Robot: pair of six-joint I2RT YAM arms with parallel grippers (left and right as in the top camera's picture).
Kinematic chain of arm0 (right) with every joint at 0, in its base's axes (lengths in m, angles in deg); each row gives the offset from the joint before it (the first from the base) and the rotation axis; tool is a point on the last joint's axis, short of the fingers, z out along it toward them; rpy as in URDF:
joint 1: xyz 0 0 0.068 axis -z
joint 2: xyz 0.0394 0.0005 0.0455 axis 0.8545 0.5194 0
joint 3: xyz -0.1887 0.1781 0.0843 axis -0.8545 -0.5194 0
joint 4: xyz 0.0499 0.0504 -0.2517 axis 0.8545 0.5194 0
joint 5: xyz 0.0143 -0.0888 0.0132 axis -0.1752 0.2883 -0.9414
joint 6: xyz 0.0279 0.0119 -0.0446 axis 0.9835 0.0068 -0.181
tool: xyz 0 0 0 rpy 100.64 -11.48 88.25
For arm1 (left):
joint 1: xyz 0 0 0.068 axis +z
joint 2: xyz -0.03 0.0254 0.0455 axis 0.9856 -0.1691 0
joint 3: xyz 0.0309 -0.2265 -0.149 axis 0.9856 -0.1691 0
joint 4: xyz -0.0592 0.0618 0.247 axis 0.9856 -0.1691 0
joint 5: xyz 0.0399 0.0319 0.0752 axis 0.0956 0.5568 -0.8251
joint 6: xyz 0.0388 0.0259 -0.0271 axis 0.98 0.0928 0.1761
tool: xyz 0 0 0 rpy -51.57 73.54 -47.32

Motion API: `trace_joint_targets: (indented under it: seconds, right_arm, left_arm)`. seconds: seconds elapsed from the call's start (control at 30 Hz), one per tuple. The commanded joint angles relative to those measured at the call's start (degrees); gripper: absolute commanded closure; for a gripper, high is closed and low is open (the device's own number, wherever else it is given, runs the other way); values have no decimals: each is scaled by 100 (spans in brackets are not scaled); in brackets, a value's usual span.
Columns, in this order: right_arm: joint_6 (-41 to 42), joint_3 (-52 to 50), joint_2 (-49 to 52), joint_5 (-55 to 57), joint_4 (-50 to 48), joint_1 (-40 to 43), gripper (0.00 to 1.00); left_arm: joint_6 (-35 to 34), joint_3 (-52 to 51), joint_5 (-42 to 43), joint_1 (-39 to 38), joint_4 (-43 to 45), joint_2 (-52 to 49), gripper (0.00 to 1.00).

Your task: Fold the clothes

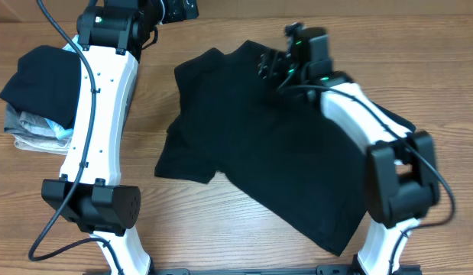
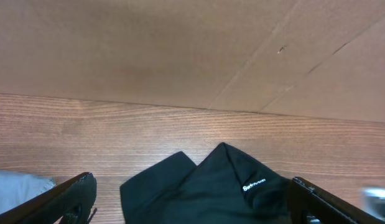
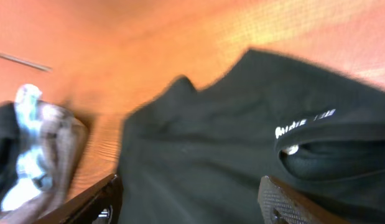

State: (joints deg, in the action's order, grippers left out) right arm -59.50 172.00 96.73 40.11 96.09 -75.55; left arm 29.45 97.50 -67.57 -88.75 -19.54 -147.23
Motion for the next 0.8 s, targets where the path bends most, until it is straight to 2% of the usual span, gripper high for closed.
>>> trace_joint_targets:
  seconds: [0.0,0.27,0.63,0.77]
  right_arm:
    - [68,74,459,883,-157,-249,27]
    - [61,74,905,1746,-450,-278,28]
    - [66,74,1506,1742,-1075,-293,30]
    - [66,74,1572,1742,-1268,-293,43]
  left_arm:
    - [-55,-9,-26,22,24,-26,0]
    - [-55,-9,-24,22,24,-26,0]
    - [-55,-9,-26,22,24,-26,0]
    - [-55,-9,-26,22,24,-26,0]
